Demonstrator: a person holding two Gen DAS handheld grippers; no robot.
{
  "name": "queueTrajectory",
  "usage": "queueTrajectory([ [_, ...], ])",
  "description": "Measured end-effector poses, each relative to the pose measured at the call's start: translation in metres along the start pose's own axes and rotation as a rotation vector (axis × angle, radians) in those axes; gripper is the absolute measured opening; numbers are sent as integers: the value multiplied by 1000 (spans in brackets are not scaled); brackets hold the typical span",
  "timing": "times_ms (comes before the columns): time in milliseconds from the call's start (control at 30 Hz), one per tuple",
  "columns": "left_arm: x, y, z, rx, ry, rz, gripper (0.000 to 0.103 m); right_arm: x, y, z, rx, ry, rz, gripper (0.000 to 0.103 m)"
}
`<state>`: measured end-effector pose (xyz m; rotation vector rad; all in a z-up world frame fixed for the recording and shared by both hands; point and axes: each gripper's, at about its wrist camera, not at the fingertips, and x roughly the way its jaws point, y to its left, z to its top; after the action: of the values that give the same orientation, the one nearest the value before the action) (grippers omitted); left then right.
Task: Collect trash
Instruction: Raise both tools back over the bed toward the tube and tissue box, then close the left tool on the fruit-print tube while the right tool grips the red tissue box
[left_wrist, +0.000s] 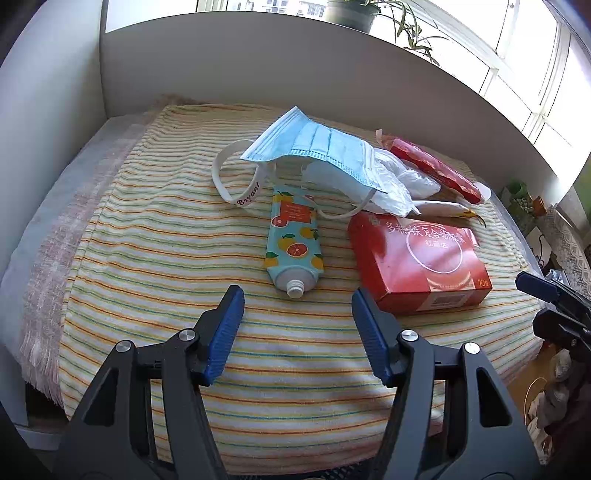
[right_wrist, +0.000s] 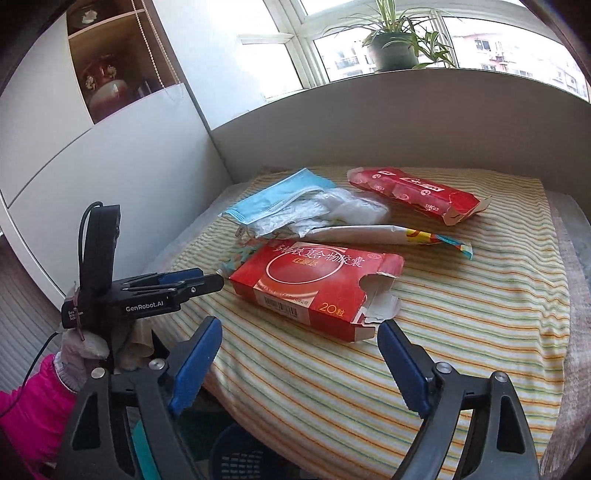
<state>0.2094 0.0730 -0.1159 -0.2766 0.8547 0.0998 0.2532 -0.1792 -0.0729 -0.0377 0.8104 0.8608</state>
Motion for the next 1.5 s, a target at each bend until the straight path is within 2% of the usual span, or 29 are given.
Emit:
queueTrajectory([
  [400, 20, 3, 13, 15, 7, 13, 56, 27, -8, 5, -19, 71, -22, 86],
  [500, 24, 3, 16, 23, 6, 16, 51, 33, -5, 5, -34, 85, -20, 84],
  [633, 27, 2, 17, 40, 3, 40, 39, 36, 0, 6, -59, 92, -26, 83],
  [733, 28, 4, 17, 47, -1, 39, 38, 39, 3, 7, -65, 97, -23, 79],
  [967, 27, 4, 16, 58, -9, 37, 38, 41, 9, 8, -109, 91, -69, 79],
  [1200, 26, 5, 14, 58, -13, 31, 38, 57, 10, 13, -115, 117, -39, 78],
  [1300, 24, 8, 13, 48, -14, 31, 38, 64, 8, 14, -99, 127, -32, 69],
  [1400, 20, 11, 11, 37, -13, 22, 38, 64, 5, 13, -87, 127, -33, 54],
  [1467, 19, 10, 10, 41, -13, 24, 38, 61, 2, 13, -62, 129, -2, 42],
  [1500, 18, 10, 9, 43, -13, 24, 38, 60, 1, 13, -47, 130, 18, 41],
])
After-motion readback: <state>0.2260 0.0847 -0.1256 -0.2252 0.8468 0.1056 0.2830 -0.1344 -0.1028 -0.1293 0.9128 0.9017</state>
